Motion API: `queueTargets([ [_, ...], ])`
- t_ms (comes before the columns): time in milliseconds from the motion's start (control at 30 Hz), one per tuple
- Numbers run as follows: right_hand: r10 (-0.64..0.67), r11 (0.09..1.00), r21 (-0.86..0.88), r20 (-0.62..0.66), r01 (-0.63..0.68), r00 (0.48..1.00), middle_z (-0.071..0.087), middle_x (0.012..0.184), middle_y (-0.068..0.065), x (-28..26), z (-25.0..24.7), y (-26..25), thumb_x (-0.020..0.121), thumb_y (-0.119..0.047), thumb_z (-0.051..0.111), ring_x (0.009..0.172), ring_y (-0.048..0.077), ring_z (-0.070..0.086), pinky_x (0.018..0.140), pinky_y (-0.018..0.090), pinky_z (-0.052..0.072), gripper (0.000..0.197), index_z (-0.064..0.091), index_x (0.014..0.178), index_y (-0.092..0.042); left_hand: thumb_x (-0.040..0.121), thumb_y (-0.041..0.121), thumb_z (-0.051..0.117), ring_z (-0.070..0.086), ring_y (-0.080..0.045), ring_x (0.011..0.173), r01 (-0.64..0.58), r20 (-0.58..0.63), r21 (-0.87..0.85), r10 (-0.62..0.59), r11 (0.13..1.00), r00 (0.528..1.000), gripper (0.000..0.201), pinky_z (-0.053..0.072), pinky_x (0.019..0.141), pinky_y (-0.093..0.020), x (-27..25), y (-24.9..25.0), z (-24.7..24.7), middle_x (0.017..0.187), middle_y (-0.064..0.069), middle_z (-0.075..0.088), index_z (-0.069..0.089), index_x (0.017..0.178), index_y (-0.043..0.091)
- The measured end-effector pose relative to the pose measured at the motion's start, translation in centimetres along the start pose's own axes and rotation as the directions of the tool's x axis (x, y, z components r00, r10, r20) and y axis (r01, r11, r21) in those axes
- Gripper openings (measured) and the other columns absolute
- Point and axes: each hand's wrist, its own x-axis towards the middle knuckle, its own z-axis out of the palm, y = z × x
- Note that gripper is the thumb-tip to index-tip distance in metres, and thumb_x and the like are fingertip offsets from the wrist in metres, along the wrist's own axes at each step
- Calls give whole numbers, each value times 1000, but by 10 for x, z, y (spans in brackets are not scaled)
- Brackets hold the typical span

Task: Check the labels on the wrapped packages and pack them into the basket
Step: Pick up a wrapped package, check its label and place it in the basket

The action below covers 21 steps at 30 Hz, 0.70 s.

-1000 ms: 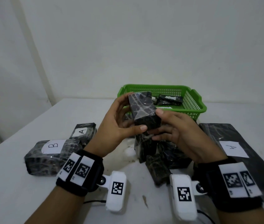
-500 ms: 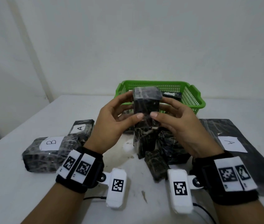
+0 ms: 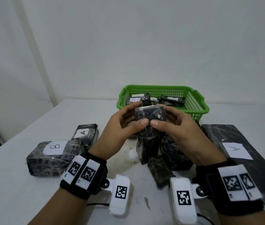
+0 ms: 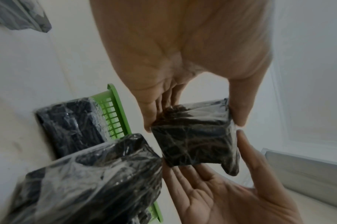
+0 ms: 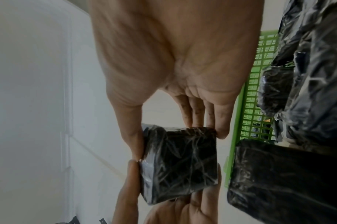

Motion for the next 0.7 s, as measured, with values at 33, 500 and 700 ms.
queueTargets([
  [33,6,1000,20,7,-6,1000,71,134,6,-1,2,0,50,-48,101,124,22,69,111,45,49,101,63,138,-16,77,25,79,63,-17,124,-12,-17,2,12,1000,1000,73,54,97,-29,0,0,0,132,-5,66,49,144,14],
  [500,-62,996,-65,32,64,998,72,134,0,-4,1,-8,70,-19,94,128,16,66,111,42,50,77,62,140,-18,73,20,78,60,-18,128,-50,-12,-49,49,998,999,79,50,103,-28,2,-2,-4,137,-6,62,46,145,12],
  [700,-33,992,-126,-58,26,998,73,127,1,-5,10,-9,67,-44,96,109,17,76,96,38,60,73,62,130,-27,61,20,93,67,-13,117,-105,-229,-60,88,993,969,82,57,89,-30,7,-5,1,127,-4,67,52,132,12],
])
